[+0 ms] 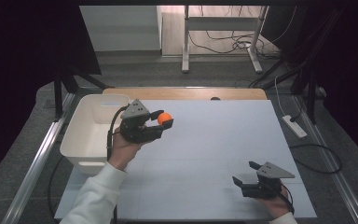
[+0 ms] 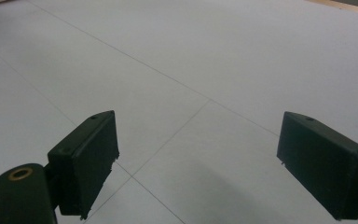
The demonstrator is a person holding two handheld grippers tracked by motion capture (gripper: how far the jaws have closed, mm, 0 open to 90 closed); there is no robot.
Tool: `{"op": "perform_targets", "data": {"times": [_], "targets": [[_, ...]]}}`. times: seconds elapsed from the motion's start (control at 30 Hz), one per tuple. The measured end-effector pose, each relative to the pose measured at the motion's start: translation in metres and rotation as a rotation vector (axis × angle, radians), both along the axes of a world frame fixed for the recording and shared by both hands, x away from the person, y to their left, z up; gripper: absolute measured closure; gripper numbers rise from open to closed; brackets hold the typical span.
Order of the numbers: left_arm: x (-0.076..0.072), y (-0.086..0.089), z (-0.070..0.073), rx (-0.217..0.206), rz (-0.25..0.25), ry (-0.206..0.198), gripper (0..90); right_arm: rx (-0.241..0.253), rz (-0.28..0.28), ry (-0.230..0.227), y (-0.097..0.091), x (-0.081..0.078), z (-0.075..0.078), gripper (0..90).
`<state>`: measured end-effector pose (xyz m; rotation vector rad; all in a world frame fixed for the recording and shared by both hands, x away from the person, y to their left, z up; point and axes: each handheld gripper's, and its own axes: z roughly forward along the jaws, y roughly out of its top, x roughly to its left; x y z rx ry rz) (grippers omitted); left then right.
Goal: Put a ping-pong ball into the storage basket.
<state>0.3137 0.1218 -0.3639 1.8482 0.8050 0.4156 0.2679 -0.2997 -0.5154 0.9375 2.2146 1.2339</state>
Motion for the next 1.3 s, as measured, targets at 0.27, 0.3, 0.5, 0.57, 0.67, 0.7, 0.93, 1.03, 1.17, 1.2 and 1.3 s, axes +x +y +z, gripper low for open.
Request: {"op": "perform_targets", "data": {"times": [0.27, 0.3, 0.5, 0.57, 0.67, 0.7, 0.93, 1.03, 1.17, 1.2, 1.3], "targets": [[0.0, 0.009, 0.007, -0.004, 0.027, -0.015, 50.0, 0.0, -0.001, 0.0, 0.0, 0.0, 0.0, 12.2], [0.0, 0.01, 0.007, -0.002, 0.033, -0.016, 50.0, 0.0, -0.001, 0.0, 0.0, 0.0, 0.0, 12.3], [0.001, 0.019, 0.008, -0.01, 0.058, -0.021, 50.0, 0.0, -0.002, 0.0, 0.0, 0.0, 0.0, 12.2], [0.002, 0.023, 0.009, -0.009, 0.07, -0.022, 50.0, -0.001, -0.002, 0.001, 0.0, 0.0, 0.0, 12.2], [0.002, 0.028, 0.009, -0.01, 0.086, -0.024, 50.0, 0.0, -0.001, 0.001, 0.0, 0.0, 0.0, 12.3], [0.002, 0.029, 0.009, -0.009, 0.091, -0.026, 50.0, 0.0, -0.001, 0.001, 0.0, 0.0, 0.0, 12.2], [0.003, 0.038, 0.01, -0.006, 0.116, -0.03, 50.0, -0.003, -0.003, -0.001, 0.0, 0.0, 0.0, 12.2], [0.004, 0.041, 0.01, -0.006, 0.125, -0.029, 50.0, -0.002, -0.004, -0.001, 0.0, 0.0, 0.0, 12.3], [0.005, 0.044, 0.01, 0.004, 0.135, -0.03, 50.0, -0.003, -0.003, 0.0, 0.0, 0.0, -0.001, 12.3], [0.006, 0.045, 0.01, 0.009, 0.136, -0.027, 50.0, -0.002, -0.004, -0.001, 0.0, 0.0, -0.001, 12.3], [0.007, 0.049, 0.011, 0.034, 0.159, -0.029, 49.9, -0.005, -0.001, -0.001, 0.001, -0.001, 0.0, 12.3]]}}
